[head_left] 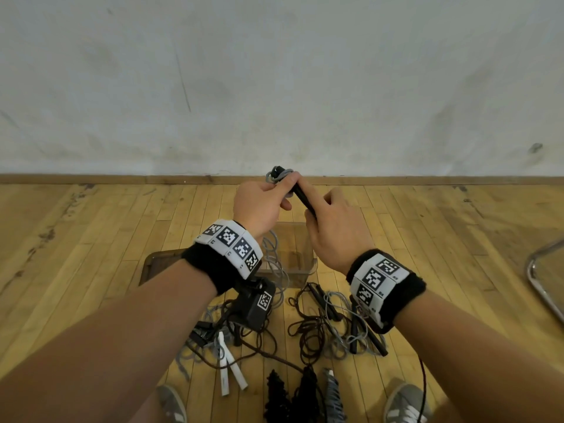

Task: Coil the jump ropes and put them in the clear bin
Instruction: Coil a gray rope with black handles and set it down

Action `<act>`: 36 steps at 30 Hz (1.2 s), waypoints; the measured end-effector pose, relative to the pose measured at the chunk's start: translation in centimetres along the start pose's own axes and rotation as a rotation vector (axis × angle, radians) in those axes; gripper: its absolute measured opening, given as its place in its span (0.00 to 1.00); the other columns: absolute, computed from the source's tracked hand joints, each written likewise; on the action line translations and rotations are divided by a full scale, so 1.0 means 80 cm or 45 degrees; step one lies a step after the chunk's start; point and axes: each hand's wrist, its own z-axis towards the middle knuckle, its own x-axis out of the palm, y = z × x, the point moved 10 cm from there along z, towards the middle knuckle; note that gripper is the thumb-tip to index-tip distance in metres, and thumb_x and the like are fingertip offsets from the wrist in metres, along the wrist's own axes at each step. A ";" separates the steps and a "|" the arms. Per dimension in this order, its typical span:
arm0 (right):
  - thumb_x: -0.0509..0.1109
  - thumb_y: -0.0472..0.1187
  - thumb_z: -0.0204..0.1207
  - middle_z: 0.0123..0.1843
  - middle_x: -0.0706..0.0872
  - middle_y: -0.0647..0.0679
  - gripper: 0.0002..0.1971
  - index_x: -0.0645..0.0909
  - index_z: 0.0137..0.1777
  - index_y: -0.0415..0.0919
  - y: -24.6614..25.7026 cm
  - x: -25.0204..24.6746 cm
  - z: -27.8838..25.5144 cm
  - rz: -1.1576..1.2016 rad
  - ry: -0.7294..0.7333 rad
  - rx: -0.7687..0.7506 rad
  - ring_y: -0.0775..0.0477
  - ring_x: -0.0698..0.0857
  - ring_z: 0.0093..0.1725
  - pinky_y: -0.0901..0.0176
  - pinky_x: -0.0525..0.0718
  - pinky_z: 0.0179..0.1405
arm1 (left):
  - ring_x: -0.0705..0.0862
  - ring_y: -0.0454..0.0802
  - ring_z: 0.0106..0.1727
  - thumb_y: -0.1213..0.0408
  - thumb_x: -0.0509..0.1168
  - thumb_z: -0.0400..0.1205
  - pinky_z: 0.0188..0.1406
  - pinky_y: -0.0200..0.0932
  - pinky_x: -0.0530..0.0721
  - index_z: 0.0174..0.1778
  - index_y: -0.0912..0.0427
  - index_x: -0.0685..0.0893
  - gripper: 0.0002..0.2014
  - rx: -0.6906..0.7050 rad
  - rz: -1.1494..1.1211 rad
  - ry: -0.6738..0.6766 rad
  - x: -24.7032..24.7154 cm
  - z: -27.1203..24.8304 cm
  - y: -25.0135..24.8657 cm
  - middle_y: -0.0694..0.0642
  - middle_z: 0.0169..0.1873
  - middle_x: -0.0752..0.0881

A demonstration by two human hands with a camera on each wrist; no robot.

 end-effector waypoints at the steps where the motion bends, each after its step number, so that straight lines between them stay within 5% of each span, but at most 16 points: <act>1: 0.61 0.43 0.87 0.46 0.73 0.46 0.34 0.52 0.89 0.63 -0.001 0.001 0.000 0.070 0.012 0.003 0.47 0.73 0.33 0.55 0.70 0.32 | 0.76 0.38 0.20 0.42 0.73 0.81 0.32 0.40 0.73 0.39 0.59 0.95 0.21 -0.010 -0.027 0.025 0.001 0.001 0.001 0.50 0.26 0.88; 7: 0.80 0.43 0.77 0.58 0.90 0.50 0.44 0.59 0.87 0.65 -0.002 0.003 0.000 0.843 0.172 0.081 0.50 0.92 0.42 0.51 0.92 0.45 | 0.74 0.43 0.24 0.52 0.70 0.86 0.24 0.32 0.71 0.48 0.63 0.94 0.16 0.008 -0.124 0.157 0.004 -0.004 -0.003 0.49 0.27 0.85; 10: 0.78 0.36 0.79 0.59 0.90 0.42 0.40 0.65 0.85 0.63 -0.007 0.003 0.004 1.331 0.262 0.292 0.39 0.94 0.46 0.47 0.94 0.46 | 0.76 0.43 0.26 0.56 0.67 0.89 0.25 0.33 0.72 0.45 0.60 0.92 0.14 0.054 -0.170 0.273 0.010 -0.008 -0.014 0.49 0.29 0.85; 13: 0.70 0.38 0.85 0.54 0.93 0.41 0.30 0.69 0.83 0.62 -0.010 0.012 0.001 1.573 0.417 0.426 0.41 0.94 0.49 0.49 0.92 0.46 | 0.81 0.43 0.30 0.59 0.65 0.90 0.31 0.37 0.77 0.46 0.63 0.90 0.14 0.114 -0.140 0.366 0.013 -0.014 -0.024 0.48 0.31 0.86; 18: 0.64 0.38 0.89 0.37 0.81 0.44 0.23 0.72 0.80 0.59 -0.003 0.000 0.006 1.375 0.350 0.198 0.51 0.80 0.31 0.58 0.82 0.31 | 0.87 0.44 0.39 0.53 0.63 0.91 0.57 0.51 0.85 0.48 0.53 0.92 0.14 0.174 -0.044 0.370 0.007 -0.016 -0.028 0.47 0.31 0.88; 21: 0.64 0.38 0.89 0.34 0.81 0.48 0.24 0.69 0.79 0.63 -0.017 -0.011 0.013 1.186 0.207 0.159 0.54 0.80 0.30 0.59 0.80 0.30 | 0.85 0.46 0.34 0.54 0.65 0.89 0.50 0.55 0.87 0.55 0.53 0.91 0.11 0.194 0.085 0.326 0.000 -0.010 -0.026 0.48 0.30 0.87; 24: 0.66 0.42 0.88 0.36 0.83 0.55 0.25 0.69 0.82 0.62 -0.035 -0.018 0.015 0.952 0.100 0.150 0.56 0.82 0.32 0.53 0.83 0.33 | 0.82 0.44 0.27 0.58 0.69 0.88 0.38 0.48 0.84 0.55 0.56 0.91 0.08 0.198 0.136 0.326 0.001 -0.010 -0.025 0.49 0.30 0.87; 29: 0.65 0.46 0.87 0.46 0.85 0.59 0.27 0.65 0.85 0.63 -0.040 -0.026 0.016 0.657 -0.015 0.111 0.53 0.86 0.40 0.48 0.88 0.41 | 0.76 0.35 0.24 0.59 0.69 0.87 0.33 0.37 0.74 0.59 0.57 0.92 0.10 0.219 0.108 0.237 0.004 -0.013 -0.030 0.40 0.27 0.82; 32: 0.64 0.45 0.88 0.42 0.84 0.60 0.28 0.63 0.86 0.60 -0.040 -0.028 0.016 0.496 -0.014 0.107 0.55 0.84 0.36 0.53 0.84 0.35 | 0.70 0.42 0.23 0.63 0.67 0.88 0.26 0.36 0.68 0.54 0.65 0.92 0.11 0.118 -0.092 0.259 0.012 -0.020 -0.025 0.49 0.28 0.77; 36: 0.61 0.44 0.89 0.40 0.84 0.54 0.30 0.57 0.87 0.61 -0.029 -0.022 0.012 0.296 -0.001 0.117 0.52 0.83 0.32 0.55 0.78 0.28 | 0.78 0.42 0.25 0.58 0.69 0.87 0.25 0.35 0.72 0.50 0.60 0.93 0.10 -0.020 -0.232 0.212 0.018 -0.025 -0.016 0.48 0.30 0.83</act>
